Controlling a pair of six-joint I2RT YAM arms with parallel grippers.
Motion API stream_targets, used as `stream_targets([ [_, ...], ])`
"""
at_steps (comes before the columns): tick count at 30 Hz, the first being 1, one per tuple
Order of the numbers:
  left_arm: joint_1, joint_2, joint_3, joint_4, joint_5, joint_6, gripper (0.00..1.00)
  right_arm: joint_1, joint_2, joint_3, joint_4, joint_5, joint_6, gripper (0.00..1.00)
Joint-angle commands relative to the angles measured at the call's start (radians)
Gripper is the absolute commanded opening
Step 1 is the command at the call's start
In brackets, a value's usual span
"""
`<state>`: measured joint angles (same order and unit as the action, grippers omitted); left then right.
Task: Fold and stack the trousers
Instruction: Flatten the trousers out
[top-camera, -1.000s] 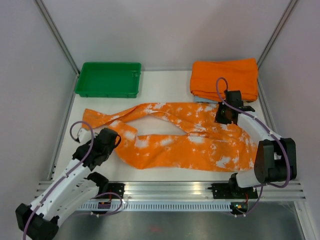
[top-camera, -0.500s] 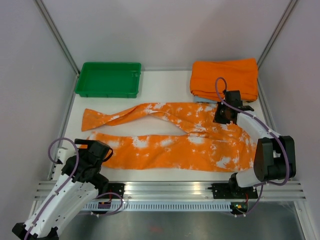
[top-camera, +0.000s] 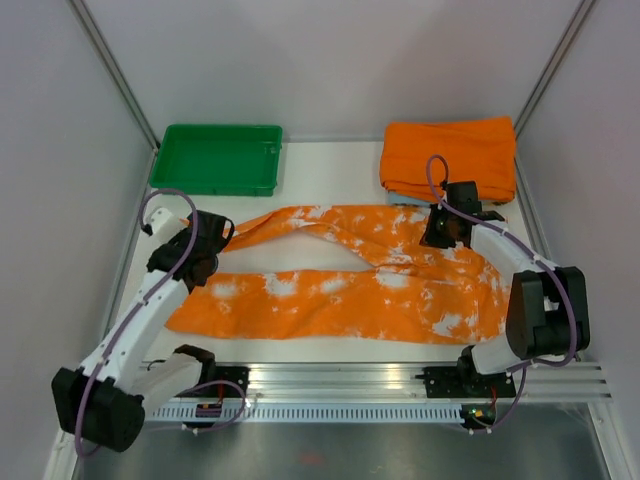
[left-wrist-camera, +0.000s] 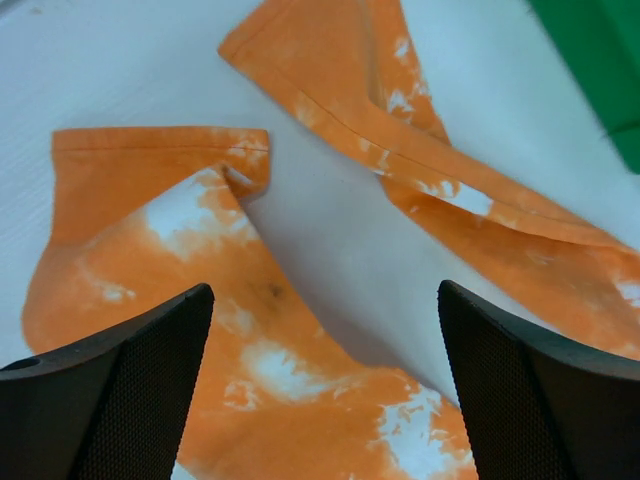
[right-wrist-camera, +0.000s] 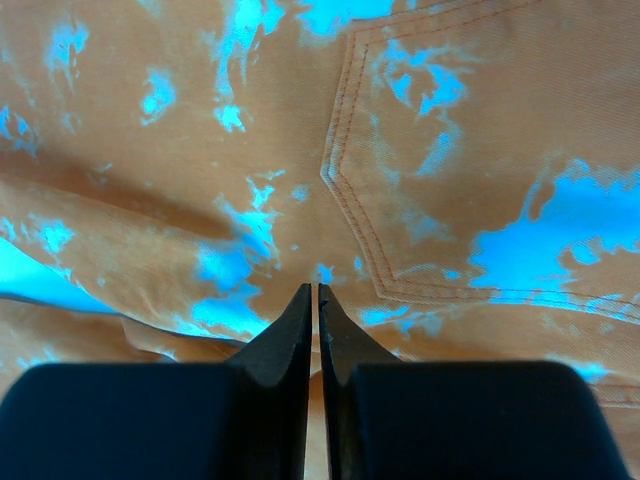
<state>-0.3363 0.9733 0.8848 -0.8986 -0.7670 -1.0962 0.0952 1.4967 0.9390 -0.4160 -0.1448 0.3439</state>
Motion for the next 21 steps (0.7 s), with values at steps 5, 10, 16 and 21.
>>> stream_targets([
  [5,0.229,0.105,-0.076,0.276,0.353,0.176,0.80,0.017,0.007,0.026,0.031,-0.027,0.003,0.11],
  [10,0.520,0.094,-0.214,0.392,0.515,0.157,0.72,0.021,0.026,0.030,0.034,-0.033,0.004,0.12],
  [16,0.617,0.185,-0.260,0.450,0.518,0.084,0.72,0.031,0.060,0.066,0.025,-0.042,0.004,0.11],
  [21,0.747,0.235,-0.287,0.516,0.572,0.053,0.68,0.035,0.071,0.069,0.023,-0.038,0.006,0.11],
])
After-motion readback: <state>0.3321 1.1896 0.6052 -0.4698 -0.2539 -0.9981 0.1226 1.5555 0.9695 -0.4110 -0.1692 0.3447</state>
